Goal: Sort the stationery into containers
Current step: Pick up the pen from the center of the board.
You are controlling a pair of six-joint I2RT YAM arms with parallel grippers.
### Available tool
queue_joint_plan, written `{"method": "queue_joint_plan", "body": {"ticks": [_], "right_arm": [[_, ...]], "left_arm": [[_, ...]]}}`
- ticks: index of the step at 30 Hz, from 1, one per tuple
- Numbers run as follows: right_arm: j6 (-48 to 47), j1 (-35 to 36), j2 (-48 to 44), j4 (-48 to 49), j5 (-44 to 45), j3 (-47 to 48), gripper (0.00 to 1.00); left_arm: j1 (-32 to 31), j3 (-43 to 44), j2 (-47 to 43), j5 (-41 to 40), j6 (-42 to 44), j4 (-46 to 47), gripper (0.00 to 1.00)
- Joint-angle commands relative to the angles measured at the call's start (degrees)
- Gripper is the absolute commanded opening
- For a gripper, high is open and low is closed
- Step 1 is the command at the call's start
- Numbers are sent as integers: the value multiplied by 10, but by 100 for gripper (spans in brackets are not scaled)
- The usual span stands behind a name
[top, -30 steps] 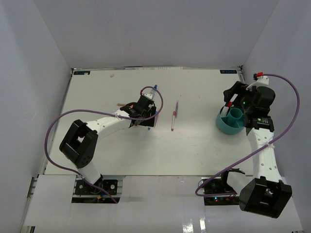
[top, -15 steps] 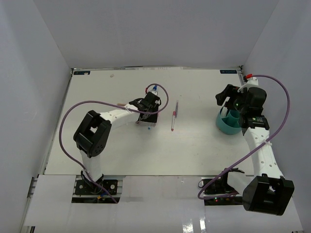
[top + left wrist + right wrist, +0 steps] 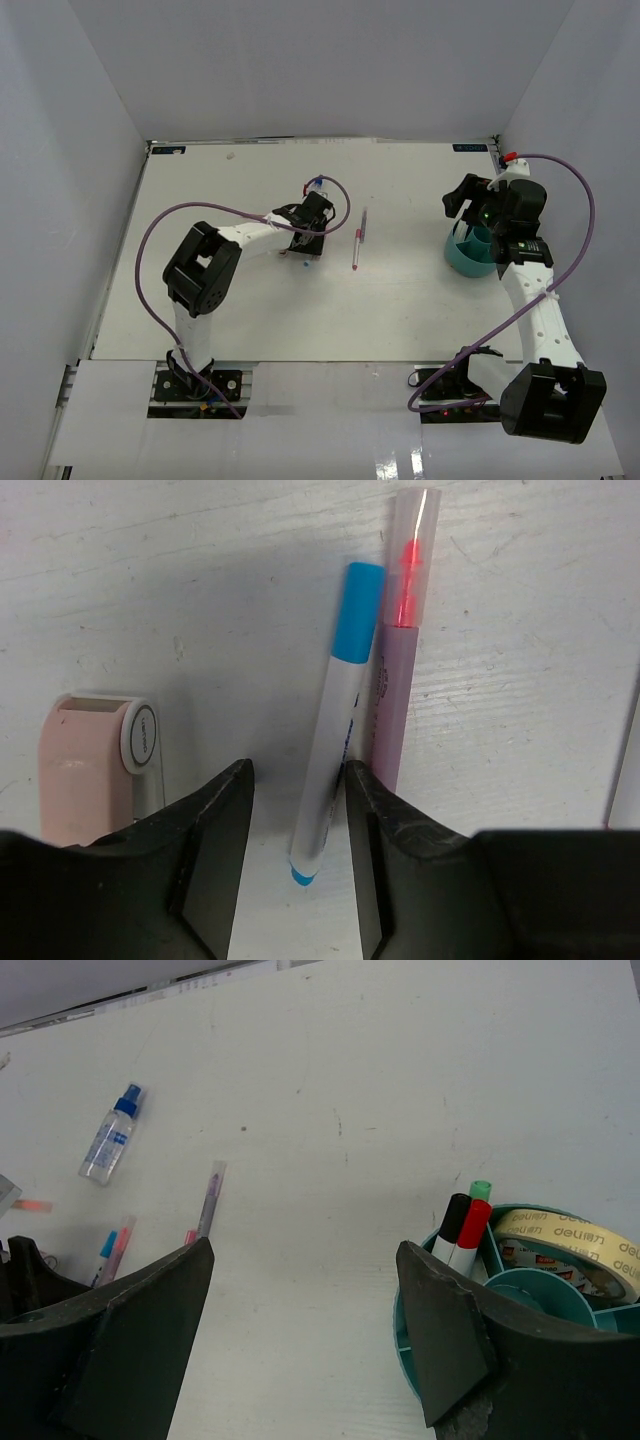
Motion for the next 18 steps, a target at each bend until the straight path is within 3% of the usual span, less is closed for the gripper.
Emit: {"method": "queue_joint_plan", "body": {"ticks": [1,4,7,14,18], "right_arm": [[-10,4,-8,24,4,-3,80],[-16,8,-10,34,-22,-3,80],[-20,14,-10,44,-53,-5,80],[-9,43,11,62,-176,1,80],[20,82,38,63,-246,20,80]], "left_arm": [[3,14,7,-3,3,-2,50],[3,10,6,0,1,-2,33],[3,6,-5,-4,1,-1,22],[1,1,-74,7,47,6,20],[-7,-38,-146,57,100,62,20]]}}
